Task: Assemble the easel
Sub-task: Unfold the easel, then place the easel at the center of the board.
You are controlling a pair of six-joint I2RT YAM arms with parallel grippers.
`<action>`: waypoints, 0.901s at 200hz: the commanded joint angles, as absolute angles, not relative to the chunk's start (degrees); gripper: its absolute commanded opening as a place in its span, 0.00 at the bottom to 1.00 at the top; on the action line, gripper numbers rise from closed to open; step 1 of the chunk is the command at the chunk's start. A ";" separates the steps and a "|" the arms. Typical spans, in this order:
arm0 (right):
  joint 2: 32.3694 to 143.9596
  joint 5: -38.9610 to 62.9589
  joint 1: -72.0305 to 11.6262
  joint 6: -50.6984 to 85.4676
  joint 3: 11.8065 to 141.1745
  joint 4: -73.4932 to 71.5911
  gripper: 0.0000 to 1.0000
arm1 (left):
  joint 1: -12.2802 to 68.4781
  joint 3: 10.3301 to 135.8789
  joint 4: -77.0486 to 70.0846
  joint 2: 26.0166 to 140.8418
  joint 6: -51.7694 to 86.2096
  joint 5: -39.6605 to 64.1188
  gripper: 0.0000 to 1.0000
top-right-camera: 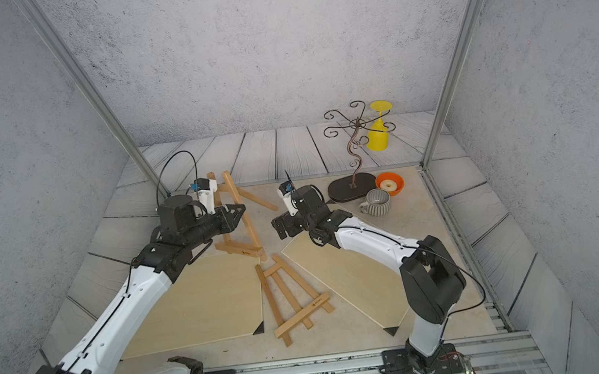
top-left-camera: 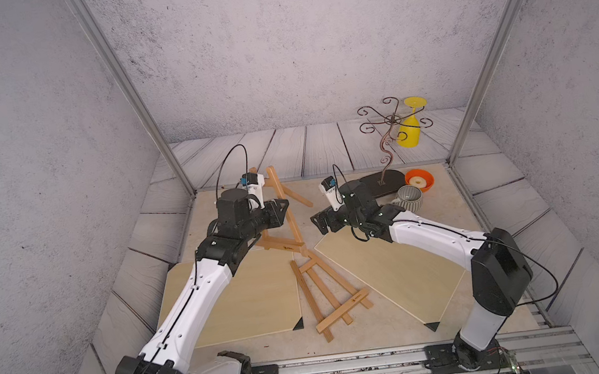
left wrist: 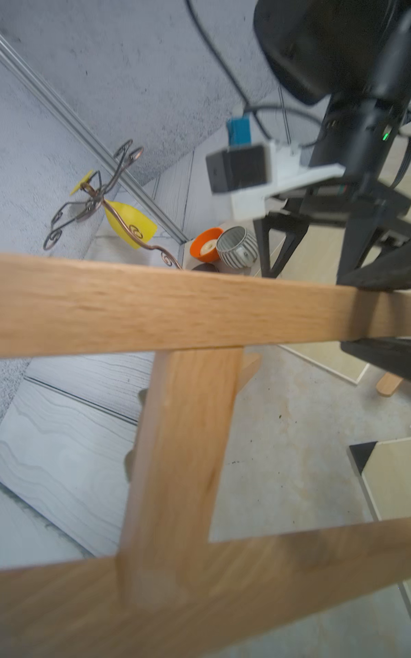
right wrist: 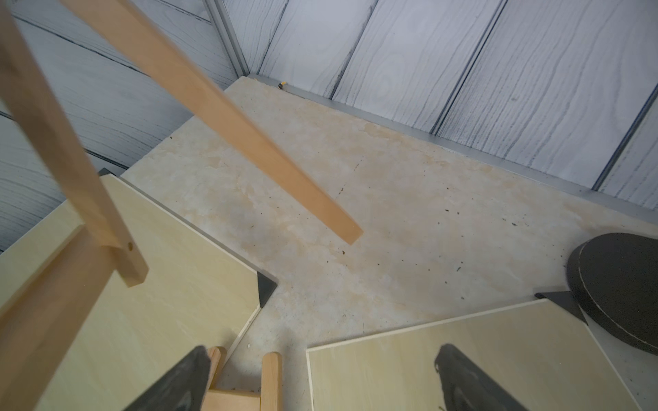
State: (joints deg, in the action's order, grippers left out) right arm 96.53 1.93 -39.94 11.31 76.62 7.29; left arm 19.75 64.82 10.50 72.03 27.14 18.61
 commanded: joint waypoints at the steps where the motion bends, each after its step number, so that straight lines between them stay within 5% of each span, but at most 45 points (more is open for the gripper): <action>1: 90.55 1.19 -38.71 14.55 76.15 9.22 0.99 | 20.14 68.66 3.40 76.42 23.00 12.40 0.00; 75: 85.53 -0.46 -36.00 19.60 72.78 11.89 0.99 | 20.48 81.17 -2.97 99.64 15.68 -3.35 0.00; 180: 85.17 -2.02 -34.65 19.25 71.36 13.27 0.99 | 20.39 98.39 -7.49 119.14 18.50 -6.79 0.00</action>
State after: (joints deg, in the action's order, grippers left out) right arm 87.15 -0.75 -35.18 18.94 71.59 12.25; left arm 20.05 94.61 -3.05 118.41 16.75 -5.67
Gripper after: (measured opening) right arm 0.988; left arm 0.222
